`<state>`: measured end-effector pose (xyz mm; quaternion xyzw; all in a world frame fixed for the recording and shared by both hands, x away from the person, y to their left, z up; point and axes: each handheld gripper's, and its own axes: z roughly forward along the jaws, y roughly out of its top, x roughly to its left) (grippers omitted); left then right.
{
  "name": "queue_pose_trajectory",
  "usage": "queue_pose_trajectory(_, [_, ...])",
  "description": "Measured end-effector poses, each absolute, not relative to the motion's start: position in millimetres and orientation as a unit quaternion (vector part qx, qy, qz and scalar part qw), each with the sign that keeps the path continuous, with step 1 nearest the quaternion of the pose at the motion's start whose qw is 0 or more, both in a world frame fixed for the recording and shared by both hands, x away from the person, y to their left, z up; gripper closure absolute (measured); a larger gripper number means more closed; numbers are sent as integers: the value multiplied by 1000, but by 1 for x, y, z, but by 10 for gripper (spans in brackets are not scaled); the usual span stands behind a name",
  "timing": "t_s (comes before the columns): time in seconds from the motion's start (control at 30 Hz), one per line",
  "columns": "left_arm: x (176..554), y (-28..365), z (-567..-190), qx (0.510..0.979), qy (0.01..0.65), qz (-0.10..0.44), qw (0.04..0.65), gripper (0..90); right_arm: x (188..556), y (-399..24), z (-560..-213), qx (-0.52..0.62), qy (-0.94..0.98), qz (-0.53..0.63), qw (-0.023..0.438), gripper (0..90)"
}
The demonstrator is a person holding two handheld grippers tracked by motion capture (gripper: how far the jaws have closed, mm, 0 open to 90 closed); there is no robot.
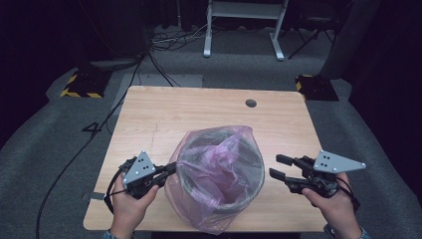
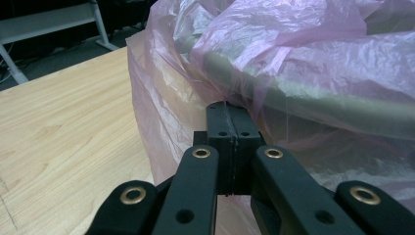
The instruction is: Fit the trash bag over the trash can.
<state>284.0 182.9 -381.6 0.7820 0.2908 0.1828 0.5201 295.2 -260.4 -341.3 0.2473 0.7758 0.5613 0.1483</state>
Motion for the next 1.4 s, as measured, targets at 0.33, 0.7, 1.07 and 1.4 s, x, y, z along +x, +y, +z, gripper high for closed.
queue_pose_trajectory(0.33, [288, 185, -380, 781, 293, 187, 519, 898, 321, -227, -340, 284, 794, 521, 131, 736])
queue_pose_trajectory(0.7, [299, 199, -385, 776, 326, 208, 497, 900, 327, -245, -325, 295, 782, 533, 131, 900])
queue_pose_trajectory(1.07, [313, 204, -422, 798, 366, 197, 436, 900, 358, -258, -374, 341, 796, 491, 100, 900])
queue_pose_trajectory(1.4, [315, 204, -447, 803, 382, 174, 423, 900, 361, -264, -426, 366, 823, 429, 69, 900])
